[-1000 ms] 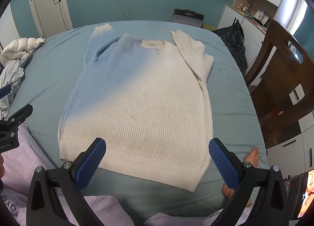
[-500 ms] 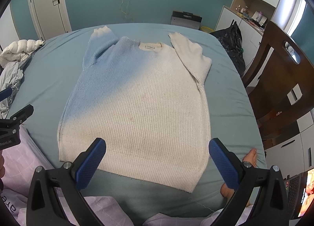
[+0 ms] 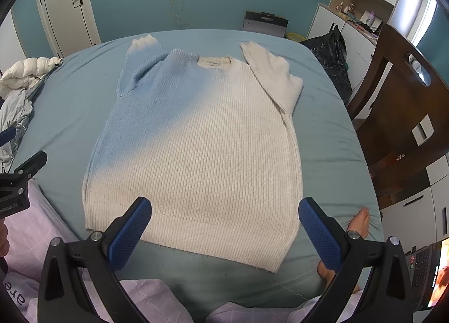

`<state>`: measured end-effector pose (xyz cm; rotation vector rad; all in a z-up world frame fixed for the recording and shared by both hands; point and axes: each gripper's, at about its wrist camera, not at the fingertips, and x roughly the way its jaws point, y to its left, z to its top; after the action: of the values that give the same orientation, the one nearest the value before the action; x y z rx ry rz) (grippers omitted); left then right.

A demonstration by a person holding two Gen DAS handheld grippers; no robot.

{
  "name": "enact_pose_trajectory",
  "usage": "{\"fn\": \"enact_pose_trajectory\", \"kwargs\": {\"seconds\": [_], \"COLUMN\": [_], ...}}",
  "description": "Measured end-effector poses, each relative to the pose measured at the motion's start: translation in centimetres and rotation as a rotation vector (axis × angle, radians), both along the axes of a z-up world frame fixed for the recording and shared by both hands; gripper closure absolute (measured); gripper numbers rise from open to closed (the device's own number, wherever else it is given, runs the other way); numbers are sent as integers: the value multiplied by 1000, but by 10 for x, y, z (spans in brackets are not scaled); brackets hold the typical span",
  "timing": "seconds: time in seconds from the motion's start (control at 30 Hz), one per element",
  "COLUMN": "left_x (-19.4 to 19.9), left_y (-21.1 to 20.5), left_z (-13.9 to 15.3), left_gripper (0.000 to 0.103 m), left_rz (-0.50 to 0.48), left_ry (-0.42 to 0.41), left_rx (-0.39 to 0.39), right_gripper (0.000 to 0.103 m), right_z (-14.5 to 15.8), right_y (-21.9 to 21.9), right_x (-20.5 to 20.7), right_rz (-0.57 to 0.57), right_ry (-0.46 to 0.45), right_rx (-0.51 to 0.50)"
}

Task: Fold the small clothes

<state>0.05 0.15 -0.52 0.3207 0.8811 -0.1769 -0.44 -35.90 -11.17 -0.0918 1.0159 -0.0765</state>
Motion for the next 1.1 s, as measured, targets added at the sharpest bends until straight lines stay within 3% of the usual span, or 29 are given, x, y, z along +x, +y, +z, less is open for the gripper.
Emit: {"fn": "enact_pose_trajectory", "kwargs": {"seconds": [0.73, 1.1], "left_x": [-4, 5], "left_y": [-2, 5], "left_z": [0, -10], "left_gripper": [0, 0], "left_rz": [-7, 15], "left_ry": [-32, 2], "left_rx": [25, 19], "right_gripper": [1, 1], "right_z": [-9, -14], "right_y": [7, 9], "right_x": [4, 4], "right_rz": [31, 49], "right_ry": [41, 65], "right_rx": [-17, -20]}}
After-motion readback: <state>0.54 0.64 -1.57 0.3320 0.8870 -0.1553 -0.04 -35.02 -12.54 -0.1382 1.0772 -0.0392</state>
